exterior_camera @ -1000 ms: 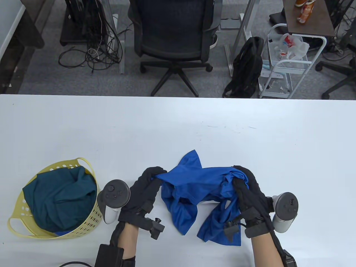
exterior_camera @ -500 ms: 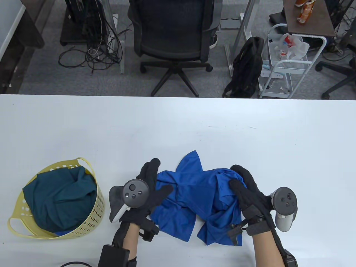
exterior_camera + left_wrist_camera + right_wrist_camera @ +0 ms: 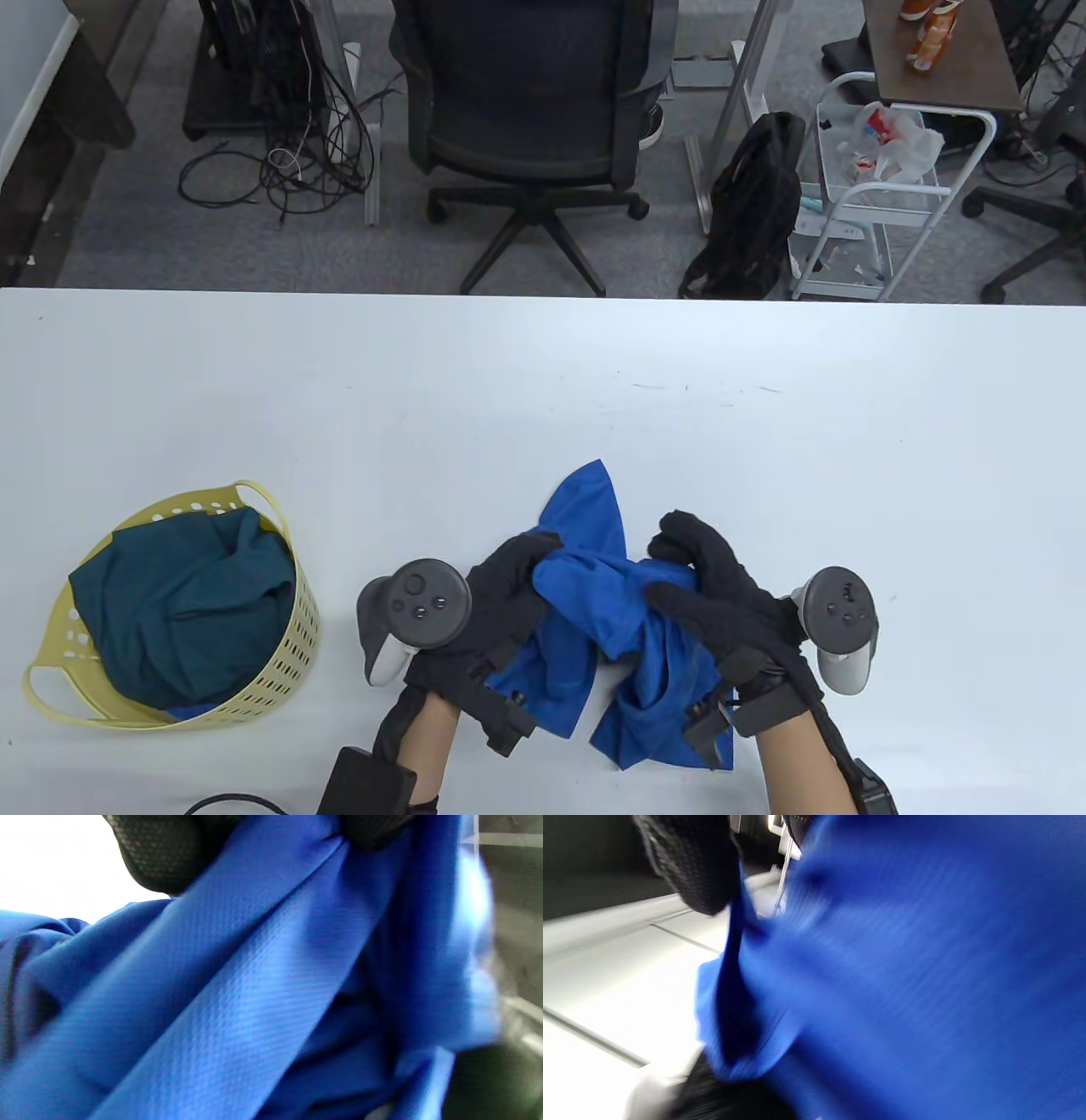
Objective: Fold and stack clothes and towels from laundry basket
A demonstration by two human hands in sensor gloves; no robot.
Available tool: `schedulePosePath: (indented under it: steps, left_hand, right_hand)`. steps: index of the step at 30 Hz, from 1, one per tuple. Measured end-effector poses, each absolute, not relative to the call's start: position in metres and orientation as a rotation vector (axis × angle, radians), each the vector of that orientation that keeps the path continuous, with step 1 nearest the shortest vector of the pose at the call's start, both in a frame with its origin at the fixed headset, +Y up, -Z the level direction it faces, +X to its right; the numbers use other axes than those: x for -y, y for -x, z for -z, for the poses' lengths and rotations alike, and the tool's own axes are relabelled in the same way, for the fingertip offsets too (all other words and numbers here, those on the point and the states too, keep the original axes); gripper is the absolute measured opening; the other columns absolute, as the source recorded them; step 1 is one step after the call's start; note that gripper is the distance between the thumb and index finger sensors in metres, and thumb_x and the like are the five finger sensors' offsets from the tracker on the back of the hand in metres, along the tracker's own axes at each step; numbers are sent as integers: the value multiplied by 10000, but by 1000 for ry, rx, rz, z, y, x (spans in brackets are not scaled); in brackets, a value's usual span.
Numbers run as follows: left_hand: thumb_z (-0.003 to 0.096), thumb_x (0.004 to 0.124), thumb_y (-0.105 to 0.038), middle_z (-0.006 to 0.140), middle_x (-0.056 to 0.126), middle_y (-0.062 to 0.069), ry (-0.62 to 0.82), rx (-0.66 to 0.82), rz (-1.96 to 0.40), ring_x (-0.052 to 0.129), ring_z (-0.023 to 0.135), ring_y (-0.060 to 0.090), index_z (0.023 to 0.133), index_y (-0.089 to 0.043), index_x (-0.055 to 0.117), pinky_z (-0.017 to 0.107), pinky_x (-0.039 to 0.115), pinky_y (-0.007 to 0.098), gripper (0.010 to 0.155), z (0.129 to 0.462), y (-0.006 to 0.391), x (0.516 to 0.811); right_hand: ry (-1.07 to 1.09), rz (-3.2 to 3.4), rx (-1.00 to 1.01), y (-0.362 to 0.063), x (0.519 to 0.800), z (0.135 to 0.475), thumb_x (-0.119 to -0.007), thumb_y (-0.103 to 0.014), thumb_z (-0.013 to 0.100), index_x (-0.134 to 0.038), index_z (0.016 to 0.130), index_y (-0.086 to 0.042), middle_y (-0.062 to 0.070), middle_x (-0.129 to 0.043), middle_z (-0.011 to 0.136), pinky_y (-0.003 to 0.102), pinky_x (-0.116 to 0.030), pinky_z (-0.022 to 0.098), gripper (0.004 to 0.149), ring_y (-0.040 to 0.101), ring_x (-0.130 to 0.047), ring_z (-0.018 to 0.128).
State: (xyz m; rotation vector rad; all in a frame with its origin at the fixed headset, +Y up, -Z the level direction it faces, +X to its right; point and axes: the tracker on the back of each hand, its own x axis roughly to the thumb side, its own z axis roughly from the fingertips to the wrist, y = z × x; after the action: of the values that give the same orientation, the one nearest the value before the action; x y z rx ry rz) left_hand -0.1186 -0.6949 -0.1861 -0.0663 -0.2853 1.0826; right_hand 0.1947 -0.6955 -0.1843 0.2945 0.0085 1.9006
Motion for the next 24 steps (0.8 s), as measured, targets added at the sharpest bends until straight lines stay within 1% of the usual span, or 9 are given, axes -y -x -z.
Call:
schedulePosePath:
  steps: [3,7,9,10,11,13,16,21,24]
  left_hand:
    - [659,676,-515,776,978,104,67,75,-1075,1039,432,124,974,-139,720,337,901,318,492,186,135,693]
    - [674,672,-518,672,986,44,142,-150,-716,1008,355,67,972,-120,729,299,894,293,501,190,149,700]
    - [673,670,-523,657,987,32,204,-220,-587,1003,342,57,975,-122,732,293,894,289,506,195,153,713]
    - [675,668,-521,655,987,33,234,-239,-561,1002,340,57,978,-119,732,293,894,290,508,197,155,718]
    - [673,669,-521,650,989,33,275,-259,-543,1002,337,58,978,-119,735,291,894,291,509,199,157,724]
    - [675,667,-522,647,989,30,332,-273,-530,1001,335,59,980,-117,738,291,893,293,512,202,161,731]
    - [677,673,-517,648,988,36,413,-284,-475,999,342,66,981,-115,741,298,890,300,508,204,163,736]
    - [675,695,-517,658,982,39,575,-270,-325,991,358,74,984,-127,746,319,885,309,500,206,159,744]
    - [674,705,-508,662,981,52,639,-292,-208,992,362,87,981,-118,748,324,882,320,499,208,154,751]
  right_hand:
    - [-177,-2164,189,-195,696,182,-855,-306,584,-487,1145,29,420,-452,1115,737,-595,611,750,583,-662,884]
    - [-468,-2379,-58,-175,699,184,-880,-269,560,-822,906,-109,288,-652,1082,692,-656,615,386,493,-755,870]
    - [-599,-2408,-497,-157,707,184,-892,-429,552,-833,959,-59,349,-576,1143,764,-565,634,552,590,-644,935]
    - [-600,-2452,-688,-148,713,182,-882,-508,521,-733,1090,3,402,-458,1189,808,-501,643,779,656,-533,978]
    - [-616,-2559,-701,-137,722,178,-897,-551,455,-669,1130,106,476,-466,1158,826,-539,605,969,694,-539,958]
    - [-653,-2808,-787,-119,738,174,-919,-519,435,-616,1168,59,459,-409,1175,842,-500,613,981,684,-483,985]
    - [-622,-2873,-609,-123,729,178,-790,-310,581,-799,971,-150,315,-514,1189,783,-513,668,422,608,-520,1018]
    - [-275,-2161,-505,-187,712,195,-653,-308,678,-777,887,69,367,-581,1092,748,-517,656,448,637,-553,943]
    - [82,-2463,-219,-209,716,195,-667,-245,668,-617,1052,78,418,-466,1119,760,-502,651,504,670,-514,941]
